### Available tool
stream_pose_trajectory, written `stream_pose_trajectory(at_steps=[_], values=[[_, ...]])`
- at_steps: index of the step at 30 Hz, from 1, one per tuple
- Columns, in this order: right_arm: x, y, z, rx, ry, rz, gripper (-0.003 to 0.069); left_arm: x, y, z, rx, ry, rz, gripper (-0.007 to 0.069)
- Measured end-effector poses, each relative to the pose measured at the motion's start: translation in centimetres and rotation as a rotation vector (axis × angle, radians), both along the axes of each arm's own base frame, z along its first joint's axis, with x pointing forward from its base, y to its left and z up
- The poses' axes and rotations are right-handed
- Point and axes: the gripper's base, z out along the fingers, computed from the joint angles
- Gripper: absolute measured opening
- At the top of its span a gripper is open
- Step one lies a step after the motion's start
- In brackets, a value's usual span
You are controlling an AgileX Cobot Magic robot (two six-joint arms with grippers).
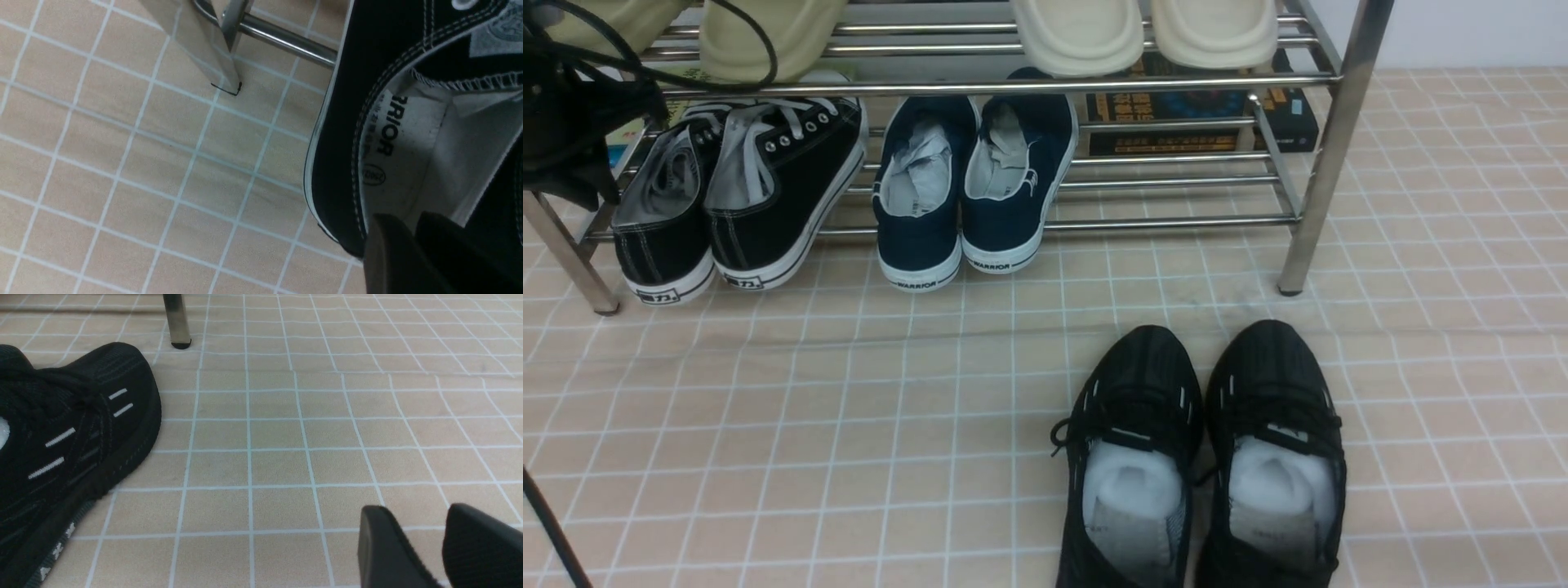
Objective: Take the shoes off the shelf from the light coffee tablecloth by hand.
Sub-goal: 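Grasp the leftmost shoe on the bottom shelf of the shoe rack with the left gripper, then set the held shoe down on the floor in front of the rack with the left gripper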
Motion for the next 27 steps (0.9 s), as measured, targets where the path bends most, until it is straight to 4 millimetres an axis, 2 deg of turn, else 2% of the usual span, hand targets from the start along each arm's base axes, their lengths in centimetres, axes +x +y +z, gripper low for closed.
stream_pose_trajectory(at_steps=[3, 6, 8, 12, 16, 17, 18, 19, 20, 22, 24, 27], values=[[0.0, 0.0, 0.0, 0.0, 0.0, 0.0, 0.0239, 0.9, 0.1, -1.7, -0.002, 0.032, -0.001, 0.0248], [0.0, 0.0, 0.0, 0.0, 0.0, 0.0, 0.0239, 1.7, 0.2, -2.9, -0.001, 0.037, -0.002, 0.0325], [0.0, 0.0, 0.0, 0.0, 0.0, 0.0, 0.0239, 2.1, 0.3, -3.3, 0.006, 0.029, -0.004, 0.0359], [0.0, 0.0, 0.0, 0.0, 0.0, 0.0, 0.0239, 2.5, 0.4, -3.9, 0.016, 0.024, -0.007, 0.0372], [0.0, 0.0, 0.0, 0.0, 0.0, 0.0, 0.0239, 2.7, 0.4, -4.8, 0.015, 0.058, -0.007, 0.0294], [0.0, 0.0, 0.0, 0.0, 0.0, 0.0, 0.0239, 2.6, 0.5, -4.9, 0.02, 0.07, -0.007, 0.0213], [0.0, 0.0, 0.0, 0.0, 0.0, 0.0, 0.0239, 2.6, 0.5, -4.9, 0.025, 0.075, -0.007, 0.0167], [0.0, 0.0, 0.0, 0.0, 0.0, 0.0, 0.0239, 2.6, 0.5, -4.9, 0.025, 0.076, -0.007, 0.0154], [0.0, 0.0, 0.0, 0.0, 0.0, 0.0, 0.0239, 2.5, 0.6, -4.9, 0.029, 0.08, -0.006, 0.0077], [0.0, 0.0, 0.0, 0.0, 0.0, 0.0, 0.0239, 2.3, 0.6, -4.6, 0.029, 0.083, -0.005, 0.0026], [0.0, 0.0, 0.0, 0.0, 0.0, 0.0, 0.0239, 1.9, 0.5, -4.2, 0.026, 0.093, -0.002, 0.0018], [0.0, 0.0, 0.0, 0.0, 0.0, 0.0, 0.0239, 0.5, 0.4, -2.4, 0.025, 0.111, 0.005, 0.0016]])
